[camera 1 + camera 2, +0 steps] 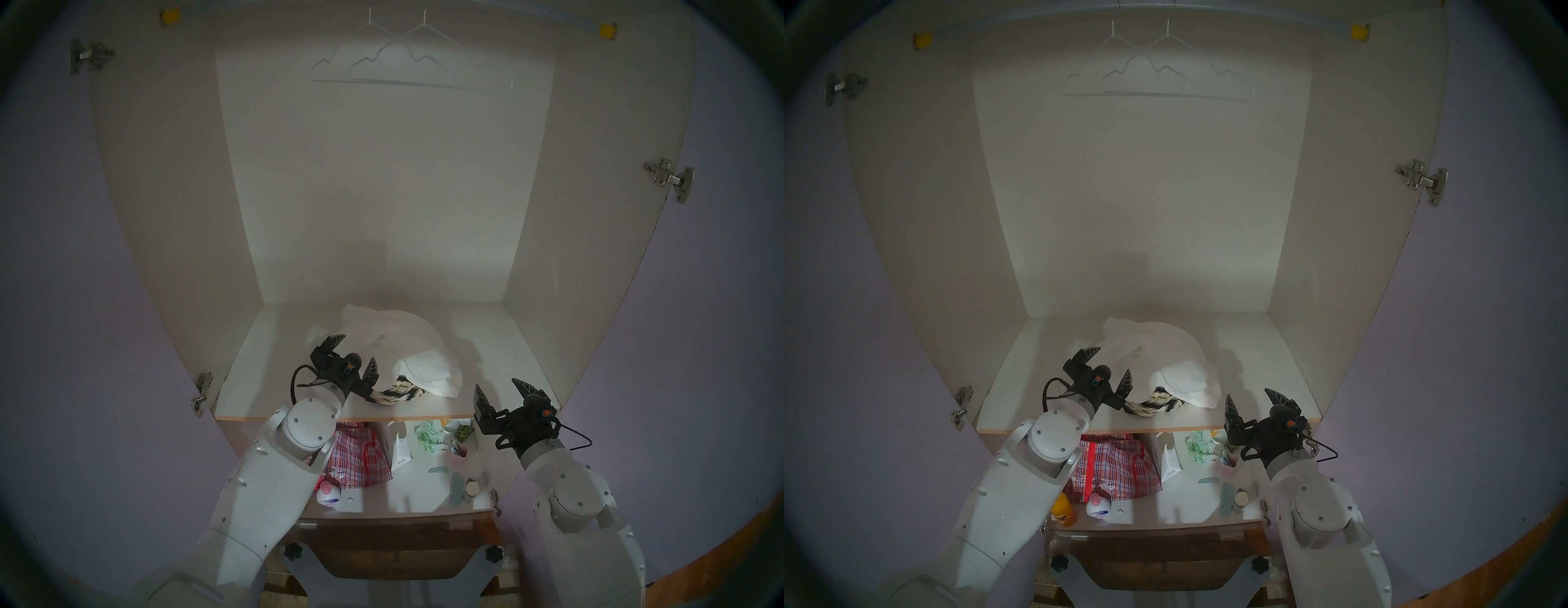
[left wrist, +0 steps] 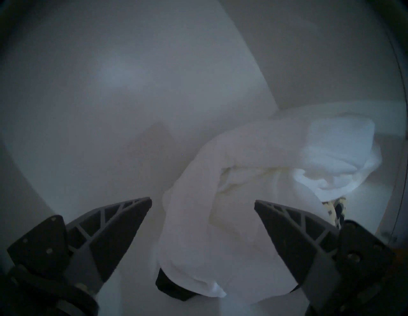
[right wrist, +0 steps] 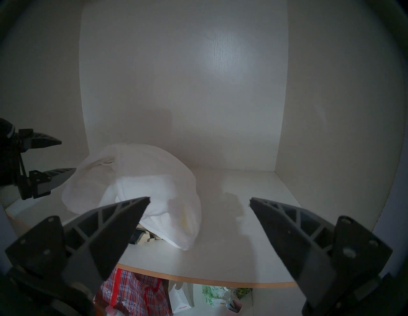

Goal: Sort tops into two piles: light colors and dark colors

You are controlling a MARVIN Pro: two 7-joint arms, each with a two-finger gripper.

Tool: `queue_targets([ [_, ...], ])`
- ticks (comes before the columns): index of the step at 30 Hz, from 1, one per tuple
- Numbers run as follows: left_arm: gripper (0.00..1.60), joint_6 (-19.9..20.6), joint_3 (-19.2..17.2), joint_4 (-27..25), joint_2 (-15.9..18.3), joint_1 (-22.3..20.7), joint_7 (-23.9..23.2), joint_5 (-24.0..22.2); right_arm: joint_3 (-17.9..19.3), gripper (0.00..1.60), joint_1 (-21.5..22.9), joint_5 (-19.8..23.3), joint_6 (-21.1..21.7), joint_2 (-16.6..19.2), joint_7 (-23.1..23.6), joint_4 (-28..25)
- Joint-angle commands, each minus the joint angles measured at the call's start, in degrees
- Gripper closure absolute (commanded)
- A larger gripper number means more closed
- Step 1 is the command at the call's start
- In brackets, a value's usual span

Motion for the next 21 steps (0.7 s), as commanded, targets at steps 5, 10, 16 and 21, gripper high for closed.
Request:
queue_targets([
  [5,0.0,-1.9,0.7,4.2,-1.1,-9.7,-8.7,7.0,0.0,0.0,0.7,0.1,-0.8,-0.2,0.1,-1.3],
  [10,0.0,-3.6,2.3,7.1,-1.4,-14.9,-10.9,11.1,0.0,0.0,0.7,0.1,-0.9,-0.2,0.1,-1.3],
  [16,0.0,-4.0,7.4,11.4,0.0,-20.1,-17.2,11.9,0.1,0.0,0.6,0.1,-1.2,-0.3,0.1,-1.4],
  [21,0.0,-5.3,11.4,16.9,0.6,-24.6,-21.2,16.4,0.1,0.0,0.6,0.1,-1.2,-0.3,0.2,-1.4],
])
